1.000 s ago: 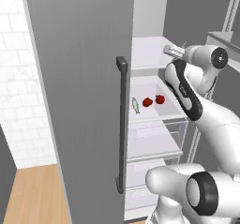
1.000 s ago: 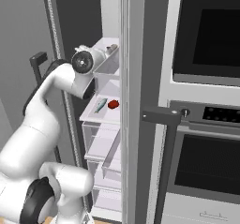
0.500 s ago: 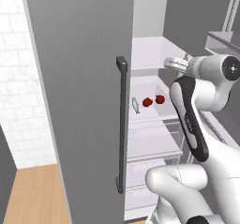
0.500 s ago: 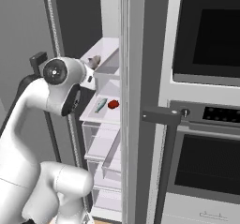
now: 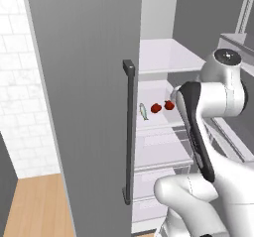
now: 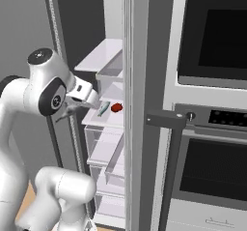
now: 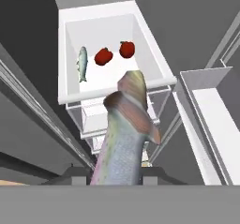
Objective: Place one bell pepper and one fish in each tupperware on the nearby counter, to pack two identical lunches.
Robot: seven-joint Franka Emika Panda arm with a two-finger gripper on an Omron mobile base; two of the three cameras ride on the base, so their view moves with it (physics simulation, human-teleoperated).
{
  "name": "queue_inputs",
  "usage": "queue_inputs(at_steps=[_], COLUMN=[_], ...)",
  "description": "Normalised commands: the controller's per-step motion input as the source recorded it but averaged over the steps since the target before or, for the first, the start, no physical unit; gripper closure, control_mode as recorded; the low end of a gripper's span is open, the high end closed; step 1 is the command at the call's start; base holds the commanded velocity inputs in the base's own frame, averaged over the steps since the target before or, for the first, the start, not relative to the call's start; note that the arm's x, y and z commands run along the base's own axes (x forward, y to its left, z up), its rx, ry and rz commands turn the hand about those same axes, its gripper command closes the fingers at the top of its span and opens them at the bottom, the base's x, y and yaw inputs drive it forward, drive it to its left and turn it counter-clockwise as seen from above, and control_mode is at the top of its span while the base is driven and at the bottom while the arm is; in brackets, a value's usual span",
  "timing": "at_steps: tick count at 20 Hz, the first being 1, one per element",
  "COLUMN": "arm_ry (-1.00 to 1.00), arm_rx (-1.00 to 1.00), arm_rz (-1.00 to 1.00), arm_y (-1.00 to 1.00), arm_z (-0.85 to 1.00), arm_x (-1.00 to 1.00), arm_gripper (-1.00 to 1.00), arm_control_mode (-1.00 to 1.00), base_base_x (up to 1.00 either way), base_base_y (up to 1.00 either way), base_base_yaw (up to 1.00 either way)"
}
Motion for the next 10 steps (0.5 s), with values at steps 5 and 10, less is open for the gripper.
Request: queue_inputs(at_steps=[5,10], arm_ry=[-0.20,-0.24], arm_rx=[-0.07,-0.01], arm_rz=[0.02,0.07], arm_y=[0.05,0.17], arm_z=[-0.24,-0.13], arm_x=[-0.10,-0.59], arm_gripper=[1.00,1.00], arm_control_mode=[-1.00,-1.00], base_base_x=[0.00,0.00], base_base_y=[0.00,0.00], base_base_yaw=[0.00,0.00])
